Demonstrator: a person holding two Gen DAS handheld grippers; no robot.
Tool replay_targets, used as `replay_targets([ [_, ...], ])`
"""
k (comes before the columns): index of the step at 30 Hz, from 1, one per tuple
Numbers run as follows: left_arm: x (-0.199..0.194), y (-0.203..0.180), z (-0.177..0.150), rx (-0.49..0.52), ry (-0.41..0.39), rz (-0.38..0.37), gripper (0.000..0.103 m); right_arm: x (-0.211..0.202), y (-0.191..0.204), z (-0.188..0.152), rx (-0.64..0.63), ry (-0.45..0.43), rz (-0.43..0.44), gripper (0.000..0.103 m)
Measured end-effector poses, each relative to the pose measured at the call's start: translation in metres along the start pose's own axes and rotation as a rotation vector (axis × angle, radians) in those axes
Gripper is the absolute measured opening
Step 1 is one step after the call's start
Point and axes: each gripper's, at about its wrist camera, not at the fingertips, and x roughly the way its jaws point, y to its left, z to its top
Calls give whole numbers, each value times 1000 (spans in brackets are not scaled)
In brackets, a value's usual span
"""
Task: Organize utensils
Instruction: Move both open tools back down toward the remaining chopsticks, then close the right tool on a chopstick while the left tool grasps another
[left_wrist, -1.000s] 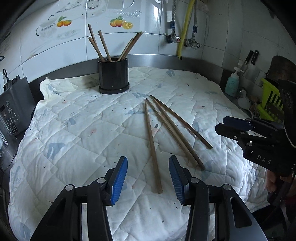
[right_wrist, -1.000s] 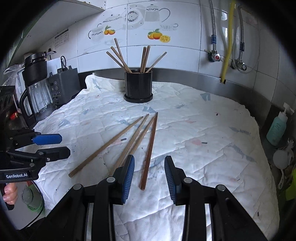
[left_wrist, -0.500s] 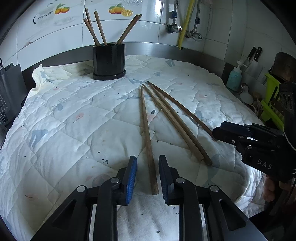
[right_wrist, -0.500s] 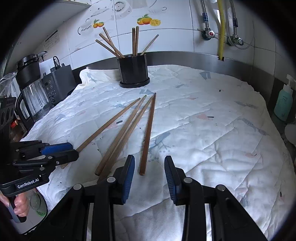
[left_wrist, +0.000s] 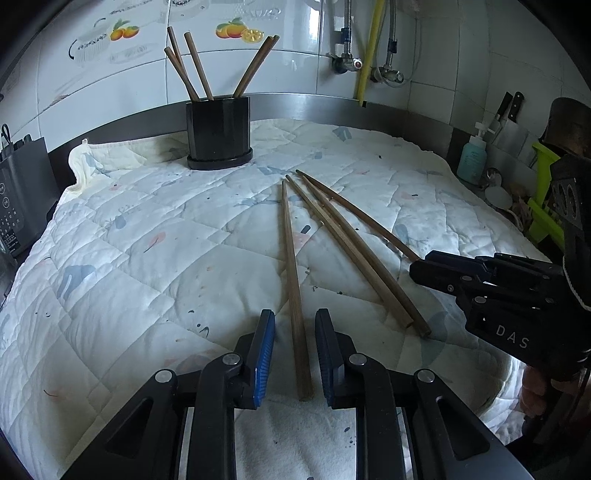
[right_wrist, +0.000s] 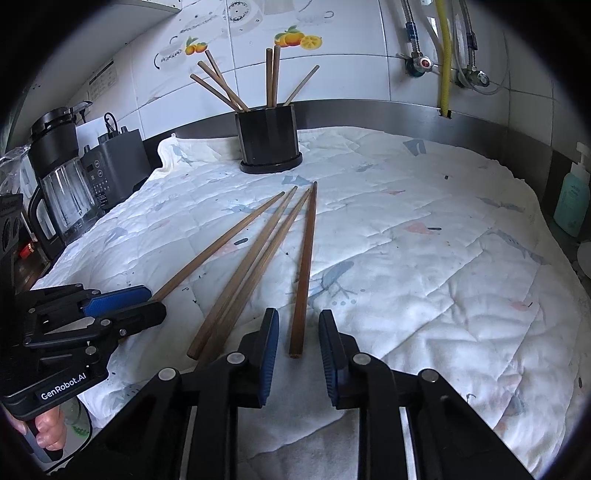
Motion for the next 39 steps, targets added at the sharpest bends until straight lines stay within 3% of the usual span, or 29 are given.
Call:
replay_targets([
  [4, 1, -4, -1, 23, -17, 18, 21, 2, 6, -1, -32, -15, -23, 22],
  [9, 4, -7, 0, 32, -22, 23, 9, 2, 5, -3, -32, -35, -41, 12],
  [21, -4, 1, 7, 24, -19, 14, 6, -8, 5, 5, -35, -46, -45, 10],
  [39, -46, 29, 62, -20, -166, 27, 6, -36, 1, 58, -77, -147, -54, 9],
])
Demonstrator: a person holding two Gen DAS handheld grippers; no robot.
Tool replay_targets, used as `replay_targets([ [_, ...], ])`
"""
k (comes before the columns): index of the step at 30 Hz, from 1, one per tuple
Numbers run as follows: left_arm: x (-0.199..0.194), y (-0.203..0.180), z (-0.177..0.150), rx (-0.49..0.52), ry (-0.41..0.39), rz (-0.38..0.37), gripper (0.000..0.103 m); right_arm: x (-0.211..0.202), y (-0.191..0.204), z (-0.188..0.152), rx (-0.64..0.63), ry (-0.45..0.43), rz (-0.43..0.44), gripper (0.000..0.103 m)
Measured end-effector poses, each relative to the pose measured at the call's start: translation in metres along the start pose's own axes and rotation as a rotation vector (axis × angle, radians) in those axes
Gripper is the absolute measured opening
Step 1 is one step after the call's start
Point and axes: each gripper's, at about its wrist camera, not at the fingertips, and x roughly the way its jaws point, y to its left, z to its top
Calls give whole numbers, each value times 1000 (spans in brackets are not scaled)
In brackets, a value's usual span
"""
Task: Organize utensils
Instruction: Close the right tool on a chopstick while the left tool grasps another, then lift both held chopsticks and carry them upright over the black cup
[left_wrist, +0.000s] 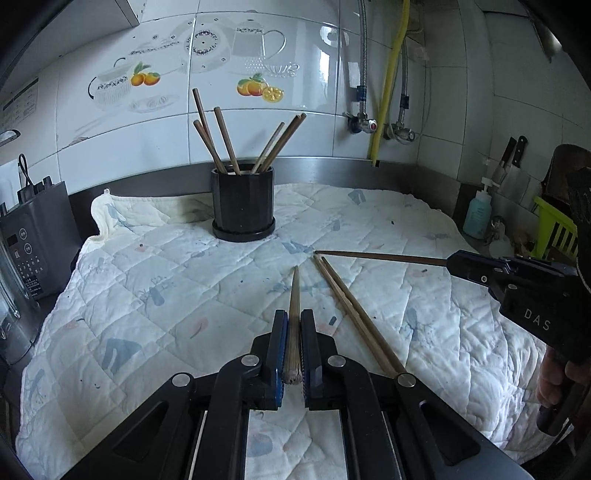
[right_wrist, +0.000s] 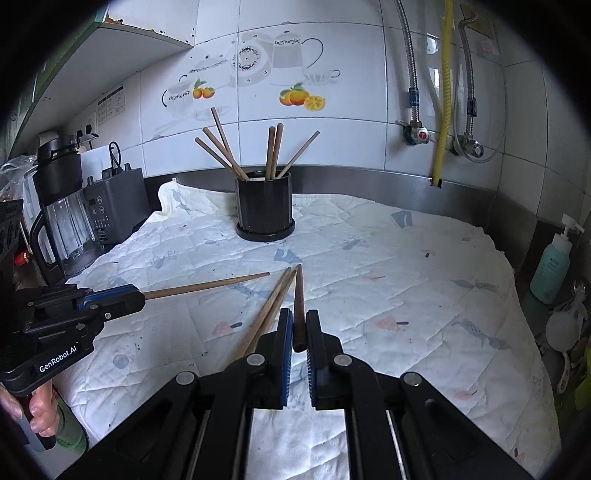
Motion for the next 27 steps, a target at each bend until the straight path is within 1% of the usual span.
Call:
replay_targets([
  [7, -2, 18, 42, -5, -41, 4, 6, 4, -8, 39, -34, -1, 18, 9],
  [14, 0, 38, 84, -15, -54, 4, 6, 10, -17, 83, -64, 5, 46, 9],
  [17, 0, 47, 97, -22, -64, 12, 6, 12, -19, 98, -74, -7, 33, 8],
  [19, -1, 51, 102, -24, -68, 16, 6, 14, -20, 98, -74, -7, 31, 8],
  [21, -1, 52, 102, -23, -70, 20, 6, 17, -21, 92, -62, 6, 43, 9],
  [25, -1, 48, 95, -20, -68, 22, 6, 24, -23, 65, -21, 67, 76, 9],
  [27, -1, 46, 90, -17, -69, 25, 6, 26, -23, 49, -4, 93, 77, 9],
])
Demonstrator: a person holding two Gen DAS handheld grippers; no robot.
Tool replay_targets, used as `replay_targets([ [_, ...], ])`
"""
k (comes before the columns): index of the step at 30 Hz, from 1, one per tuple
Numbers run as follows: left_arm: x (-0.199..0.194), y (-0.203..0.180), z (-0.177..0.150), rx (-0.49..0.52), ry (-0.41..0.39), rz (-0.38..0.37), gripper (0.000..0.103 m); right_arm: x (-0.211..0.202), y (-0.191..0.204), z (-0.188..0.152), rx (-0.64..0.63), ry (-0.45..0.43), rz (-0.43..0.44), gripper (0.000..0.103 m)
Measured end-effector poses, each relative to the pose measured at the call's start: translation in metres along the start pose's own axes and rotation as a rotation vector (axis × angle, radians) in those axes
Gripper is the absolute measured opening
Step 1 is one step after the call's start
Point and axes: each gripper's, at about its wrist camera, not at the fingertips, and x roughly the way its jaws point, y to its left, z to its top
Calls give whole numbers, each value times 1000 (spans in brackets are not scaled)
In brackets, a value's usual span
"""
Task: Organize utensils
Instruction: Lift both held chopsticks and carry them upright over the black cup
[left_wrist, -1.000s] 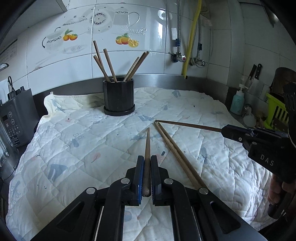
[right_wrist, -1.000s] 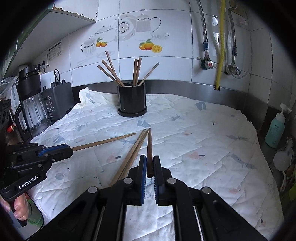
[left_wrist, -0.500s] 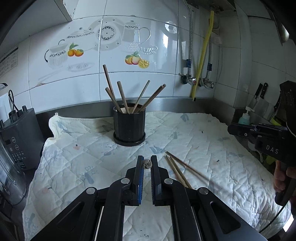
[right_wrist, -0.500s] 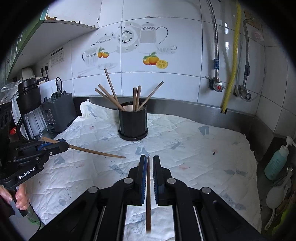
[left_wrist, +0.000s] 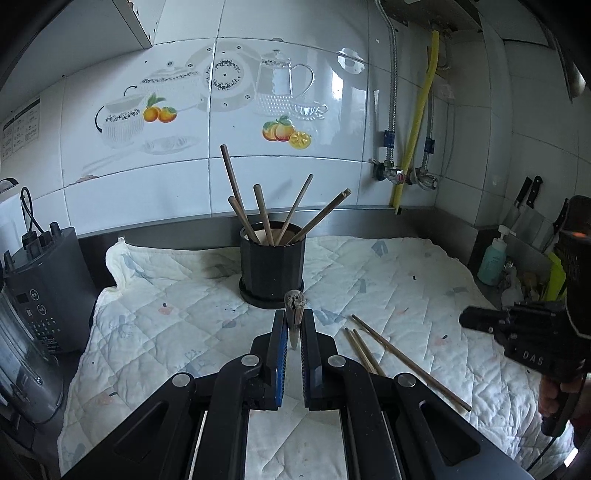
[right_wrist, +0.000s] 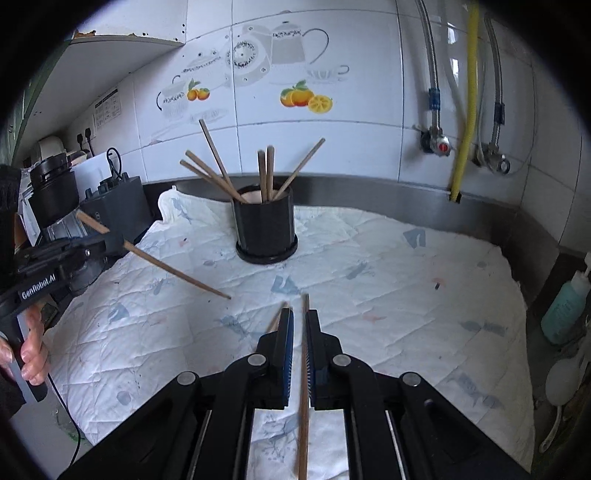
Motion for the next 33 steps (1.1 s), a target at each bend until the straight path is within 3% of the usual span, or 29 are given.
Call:
replay_targets([
  [6, -1, -1, -3, -6, -4, 3, 6, 7, -4, -49, 50, 61, 13, 12],
  [10, -1, 1, -3, -12, -1, 6, 6, 12, -4, -78, 67, 85, -11, 33],
  [11, -1, 0, -3, -11, 0, 7, 6, 12, -3, -84, 73, 86, -8, 33],
  [19, -1, 1, -3, -10, 5, 16, 6, 18, -5, -99, 87, 60, -23, 33],
  [26, 0, 1, -2, -9, 3, 16, 6, 18, 7, -105, -4, 19, -108, 12],
  [33, -2, 1, 4, -6, -6, 18, 6, 13, 8, -97, -8, 7, -107, 9],
])
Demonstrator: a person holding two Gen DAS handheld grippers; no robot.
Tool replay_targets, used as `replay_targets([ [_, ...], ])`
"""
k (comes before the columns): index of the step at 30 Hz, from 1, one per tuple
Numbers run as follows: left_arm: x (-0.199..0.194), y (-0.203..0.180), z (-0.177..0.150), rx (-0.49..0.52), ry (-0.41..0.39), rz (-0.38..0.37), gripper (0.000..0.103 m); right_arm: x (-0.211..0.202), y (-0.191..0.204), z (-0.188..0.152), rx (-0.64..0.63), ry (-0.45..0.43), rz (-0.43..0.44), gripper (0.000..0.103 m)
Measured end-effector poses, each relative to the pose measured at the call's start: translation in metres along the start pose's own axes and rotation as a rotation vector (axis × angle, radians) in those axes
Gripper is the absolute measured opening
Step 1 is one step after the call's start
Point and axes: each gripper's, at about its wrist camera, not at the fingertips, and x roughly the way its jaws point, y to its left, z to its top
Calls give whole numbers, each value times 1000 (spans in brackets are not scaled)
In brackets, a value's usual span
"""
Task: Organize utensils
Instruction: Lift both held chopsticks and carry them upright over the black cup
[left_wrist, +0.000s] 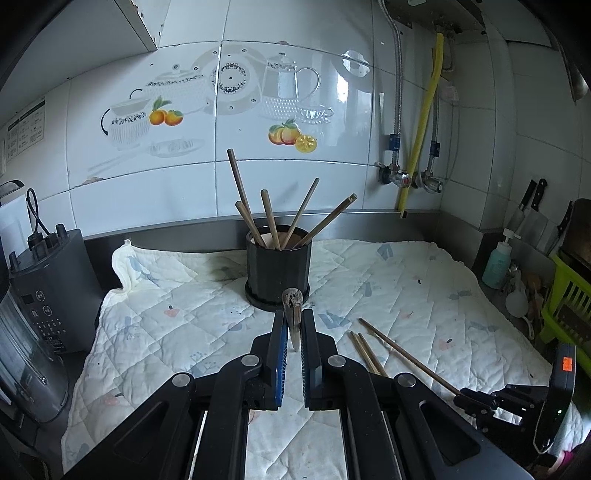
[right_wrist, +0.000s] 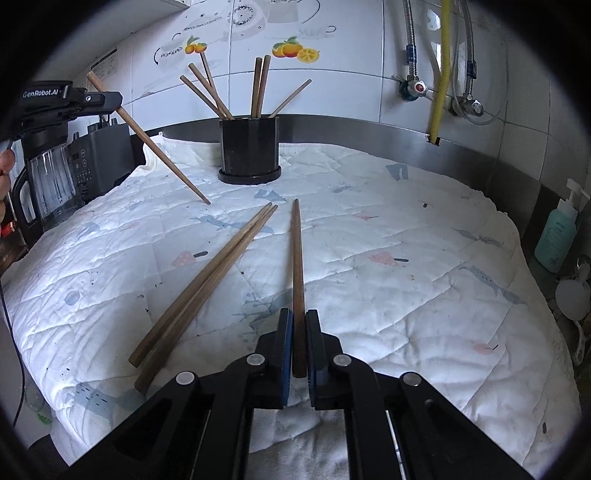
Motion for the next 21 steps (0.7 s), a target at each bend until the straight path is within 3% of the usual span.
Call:
replay_targets([
  [11, -2, 8, 24, -1, -18, -6, 6, -29, -6, 72, -61, -75, 3, 9],
  [21, 0, 23, 57, -16, -34, 2, 6, -25, -15, 133, -96, -62, 55, 9],
])
